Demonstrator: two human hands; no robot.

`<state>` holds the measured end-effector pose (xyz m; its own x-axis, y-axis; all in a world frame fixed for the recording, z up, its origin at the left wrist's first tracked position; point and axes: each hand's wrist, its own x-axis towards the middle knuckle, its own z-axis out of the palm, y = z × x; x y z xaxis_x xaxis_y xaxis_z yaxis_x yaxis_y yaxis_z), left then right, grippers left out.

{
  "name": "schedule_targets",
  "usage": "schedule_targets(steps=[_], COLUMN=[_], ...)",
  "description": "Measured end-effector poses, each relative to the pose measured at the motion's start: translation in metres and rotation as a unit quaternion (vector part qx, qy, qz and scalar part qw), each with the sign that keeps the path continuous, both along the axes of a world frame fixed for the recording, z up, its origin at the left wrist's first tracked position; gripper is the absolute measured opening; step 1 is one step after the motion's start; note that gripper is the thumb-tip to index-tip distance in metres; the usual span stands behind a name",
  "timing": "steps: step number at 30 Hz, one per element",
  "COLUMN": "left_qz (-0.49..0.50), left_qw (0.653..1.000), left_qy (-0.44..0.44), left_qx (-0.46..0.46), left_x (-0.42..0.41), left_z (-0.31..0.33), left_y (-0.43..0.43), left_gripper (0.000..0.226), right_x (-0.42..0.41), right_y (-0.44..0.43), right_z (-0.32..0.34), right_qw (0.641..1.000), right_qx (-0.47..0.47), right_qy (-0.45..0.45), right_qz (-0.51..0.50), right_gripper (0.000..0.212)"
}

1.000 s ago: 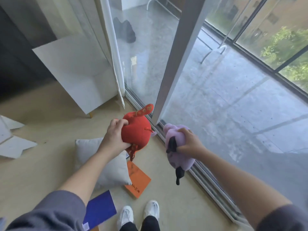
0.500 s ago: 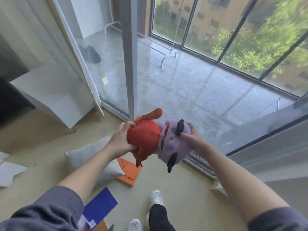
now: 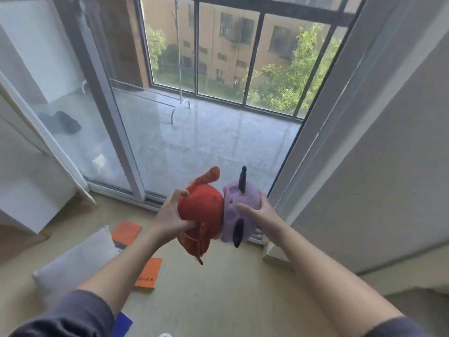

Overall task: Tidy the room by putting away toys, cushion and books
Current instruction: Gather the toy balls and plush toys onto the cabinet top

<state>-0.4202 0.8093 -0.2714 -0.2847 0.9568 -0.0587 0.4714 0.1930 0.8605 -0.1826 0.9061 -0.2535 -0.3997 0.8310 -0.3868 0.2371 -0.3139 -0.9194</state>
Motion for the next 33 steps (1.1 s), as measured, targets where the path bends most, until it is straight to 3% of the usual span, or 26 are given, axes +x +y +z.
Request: schedule_targets(steps=[3, 6, 13, 20, 25, 29, 33], left_qz=[-0.036, -0.093, -0.226, -0.340, -0.412, -0.467, -0.514], left_qw=[0.999, 0.995, 0.974, 0.940, 0.911, 0.883, 0.853], left_qy=[-0.012, -0.024, -0.010, 0.028, 0.023, 0.049, 0.064], left_qx=[0.002, 0.010, 0.005, 0.009, 0.001, -0.021, -0.057], left_x=[0.073, 0.172, 0.357, 0.509, 0.613, 0.703, 0.788], left_z=[-0.003, -0.008, -0.006, -0.013, -0.029, -0.038, -0.052], left_y=[0.007, 0.011, 0.036, 0.075, 0.104, 0.132, 0.146], left_gripper=[0.059, 0.059, 0.062, 0.064, 0.072, 0.075, 0.071], right_x=[0.073, 0.176, 0.359, 0.507, 0.602, 0.683, 0.763], right_y=[-0.011, -0.029, -0.071, -0.094, -0.096, -0.097, -0.113], right_z=[0.008, 0.008, 0.017, 0.005, -0.001, -0.013, -0.023], right_qw=[0.999, 0.997, 0.962, 0.914, 0.897, 0.874, 0.846], right_qx=[0.033, 0.033, 0.087, 0.058, 0.033, -0.015, -0.053], right_qy=[-0.032, -0.047, -0.096, -0.113, -0.125, -0.156, -0.194], right_qz=[0.009, -0.056, -0.239, -0.387, -0.423, -0.459, -0.494], right_gripper=[0.097, 0.090, 0.045, 0.060, 0.043, 0.063, 0.065])
